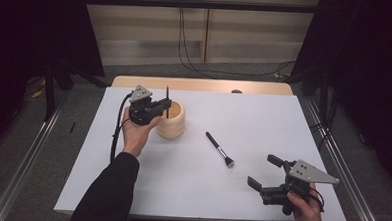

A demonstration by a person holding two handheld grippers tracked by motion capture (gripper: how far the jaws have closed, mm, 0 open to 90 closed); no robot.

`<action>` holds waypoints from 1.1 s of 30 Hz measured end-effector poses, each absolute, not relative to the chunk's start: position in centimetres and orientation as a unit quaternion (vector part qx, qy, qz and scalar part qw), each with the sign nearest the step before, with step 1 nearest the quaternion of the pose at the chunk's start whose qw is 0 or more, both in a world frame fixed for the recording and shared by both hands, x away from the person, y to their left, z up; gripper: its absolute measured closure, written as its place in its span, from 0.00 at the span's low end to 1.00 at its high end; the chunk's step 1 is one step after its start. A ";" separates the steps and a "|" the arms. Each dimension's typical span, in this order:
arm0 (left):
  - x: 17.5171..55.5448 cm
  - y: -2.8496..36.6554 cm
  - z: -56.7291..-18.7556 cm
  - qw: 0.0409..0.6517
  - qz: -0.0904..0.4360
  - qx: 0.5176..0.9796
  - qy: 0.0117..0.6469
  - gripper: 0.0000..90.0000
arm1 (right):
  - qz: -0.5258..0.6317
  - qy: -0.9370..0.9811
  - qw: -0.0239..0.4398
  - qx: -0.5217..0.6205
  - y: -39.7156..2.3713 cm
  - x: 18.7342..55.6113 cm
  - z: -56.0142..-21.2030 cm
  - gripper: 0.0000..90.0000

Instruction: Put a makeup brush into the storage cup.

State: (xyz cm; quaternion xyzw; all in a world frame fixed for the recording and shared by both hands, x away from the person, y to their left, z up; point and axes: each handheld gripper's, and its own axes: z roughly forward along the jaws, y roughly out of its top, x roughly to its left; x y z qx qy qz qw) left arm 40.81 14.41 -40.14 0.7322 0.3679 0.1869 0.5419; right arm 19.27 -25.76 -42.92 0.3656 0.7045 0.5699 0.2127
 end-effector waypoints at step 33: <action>40.8 14.7 -40.1 0.537 0.188 0.722 0.394 0.18 | 0.570 0.702 0.214 0.370 -26.0 19.3 -42.9 0.00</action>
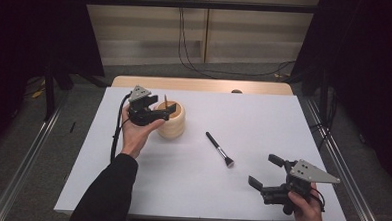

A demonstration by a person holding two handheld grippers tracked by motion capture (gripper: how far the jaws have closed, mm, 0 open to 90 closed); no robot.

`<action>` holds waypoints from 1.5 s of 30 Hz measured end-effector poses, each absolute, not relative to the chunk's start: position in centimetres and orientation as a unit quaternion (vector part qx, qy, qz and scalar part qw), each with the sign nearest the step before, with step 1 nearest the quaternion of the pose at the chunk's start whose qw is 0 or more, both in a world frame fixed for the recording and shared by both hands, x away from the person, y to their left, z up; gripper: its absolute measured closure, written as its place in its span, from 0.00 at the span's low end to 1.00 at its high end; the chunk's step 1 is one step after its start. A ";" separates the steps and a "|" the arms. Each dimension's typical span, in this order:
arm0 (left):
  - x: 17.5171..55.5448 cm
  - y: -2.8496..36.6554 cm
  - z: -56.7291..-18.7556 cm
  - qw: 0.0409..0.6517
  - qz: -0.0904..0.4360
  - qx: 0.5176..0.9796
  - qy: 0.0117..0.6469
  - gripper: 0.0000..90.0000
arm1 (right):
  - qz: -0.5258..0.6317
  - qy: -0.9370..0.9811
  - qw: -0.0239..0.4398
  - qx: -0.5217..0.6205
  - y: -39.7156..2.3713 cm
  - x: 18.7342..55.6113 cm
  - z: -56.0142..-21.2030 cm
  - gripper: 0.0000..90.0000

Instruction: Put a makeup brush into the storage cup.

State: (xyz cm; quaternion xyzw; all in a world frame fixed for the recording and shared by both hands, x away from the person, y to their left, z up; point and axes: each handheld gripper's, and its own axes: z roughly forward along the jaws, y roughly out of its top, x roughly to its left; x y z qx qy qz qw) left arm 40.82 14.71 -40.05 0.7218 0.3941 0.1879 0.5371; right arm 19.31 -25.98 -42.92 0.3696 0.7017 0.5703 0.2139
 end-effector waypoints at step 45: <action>34.2 16.4 -38.7 0.562 0.196 0.717 0.363 0.02 | 0.572 0.695 0.217 0.377 -26.2 19.4 -43.1 0.00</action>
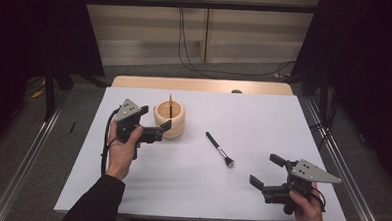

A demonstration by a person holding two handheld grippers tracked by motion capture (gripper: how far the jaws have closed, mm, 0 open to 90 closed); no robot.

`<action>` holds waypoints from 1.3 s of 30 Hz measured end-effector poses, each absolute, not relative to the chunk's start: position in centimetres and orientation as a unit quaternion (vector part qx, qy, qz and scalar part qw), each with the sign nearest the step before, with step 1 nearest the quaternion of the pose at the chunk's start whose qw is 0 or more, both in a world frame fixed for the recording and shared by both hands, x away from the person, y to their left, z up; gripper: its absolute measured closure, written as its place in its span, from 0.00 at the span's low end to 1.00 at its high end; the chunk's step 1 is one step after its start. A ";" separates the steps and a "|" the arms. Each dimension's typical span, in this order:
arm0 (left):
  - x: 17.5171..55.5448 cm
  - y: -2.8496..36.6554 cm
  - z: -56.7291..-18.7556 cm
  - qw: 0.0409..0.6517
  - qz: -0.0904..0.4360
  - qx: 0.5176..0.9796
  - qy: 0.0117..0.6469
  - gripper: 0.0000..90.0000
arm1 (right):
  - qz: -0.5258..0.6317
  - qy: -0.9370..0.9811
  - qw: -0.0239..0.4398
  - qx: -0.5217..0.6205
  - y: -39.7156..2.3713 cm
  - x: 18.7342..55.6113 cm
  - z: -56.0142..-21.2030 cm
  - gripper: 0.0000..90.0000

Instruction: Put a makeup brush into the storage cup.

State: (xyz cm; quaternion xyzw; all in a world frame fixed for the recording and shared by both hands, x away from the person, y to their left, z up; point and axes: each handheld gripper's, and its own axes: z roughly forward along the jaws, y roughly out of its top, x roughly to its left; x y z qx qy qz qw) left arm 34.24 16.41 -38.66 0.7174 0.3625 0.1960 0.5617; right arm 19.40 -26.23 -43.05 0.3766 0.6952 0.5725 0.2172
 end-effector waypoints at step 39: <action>25.3 20.6 -41.2 0.559 0.219 0.714 0.361 0.02 | 0.568 0.694 0.220 0.384 -26.4 19.4 -43.1 0.00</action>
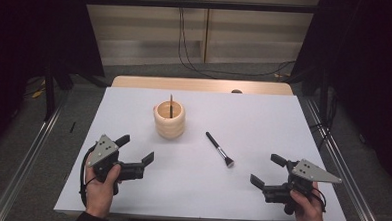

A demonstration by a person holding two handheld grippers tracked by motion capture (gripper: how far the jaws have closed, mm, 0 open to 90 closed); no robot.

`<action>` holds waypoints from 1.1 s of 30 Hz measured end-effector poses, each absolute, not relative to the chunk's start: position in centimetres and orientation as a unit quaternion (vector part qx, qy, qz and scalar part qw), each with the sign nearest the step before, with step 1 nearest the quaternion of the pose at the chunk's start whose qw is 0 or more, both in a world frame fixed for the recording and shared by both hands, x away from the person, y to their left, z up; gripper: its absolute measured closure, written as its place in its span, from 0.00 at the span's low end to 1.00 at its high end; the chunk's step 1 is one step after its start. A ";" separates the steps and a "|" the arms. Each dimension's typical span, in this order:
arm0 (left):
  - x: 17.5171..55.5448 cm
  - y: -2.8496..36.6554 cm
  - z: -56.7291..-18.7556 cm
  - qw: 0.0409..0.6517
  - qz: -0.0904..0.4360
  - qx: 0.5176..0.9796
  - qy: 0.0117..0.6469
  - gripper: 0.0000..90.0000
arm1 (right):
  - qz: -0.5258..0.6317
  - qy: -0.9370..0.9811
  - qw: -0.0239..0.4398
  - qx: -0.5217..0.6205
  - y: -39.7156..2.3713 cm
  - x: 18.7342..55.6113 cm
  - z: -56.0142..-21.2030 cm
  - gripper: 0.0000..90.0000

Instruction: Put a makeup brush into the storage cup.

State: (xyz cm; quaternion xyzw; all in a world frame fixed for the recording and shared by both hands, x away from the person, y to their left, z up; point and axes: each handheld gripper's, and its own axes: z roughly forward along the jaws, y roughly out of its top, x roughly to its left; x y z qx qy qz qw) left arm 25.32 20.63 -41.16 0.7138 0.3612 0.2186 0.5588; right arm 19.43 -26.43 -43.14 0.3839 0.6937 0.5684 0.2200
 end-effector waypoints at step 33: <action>22.1 22.3 -42.0 0.571 0.231 0.700 0.361 0.02 | 0.576 0.678 0.241 0.389 -26.8 20.1 -42.3 0.00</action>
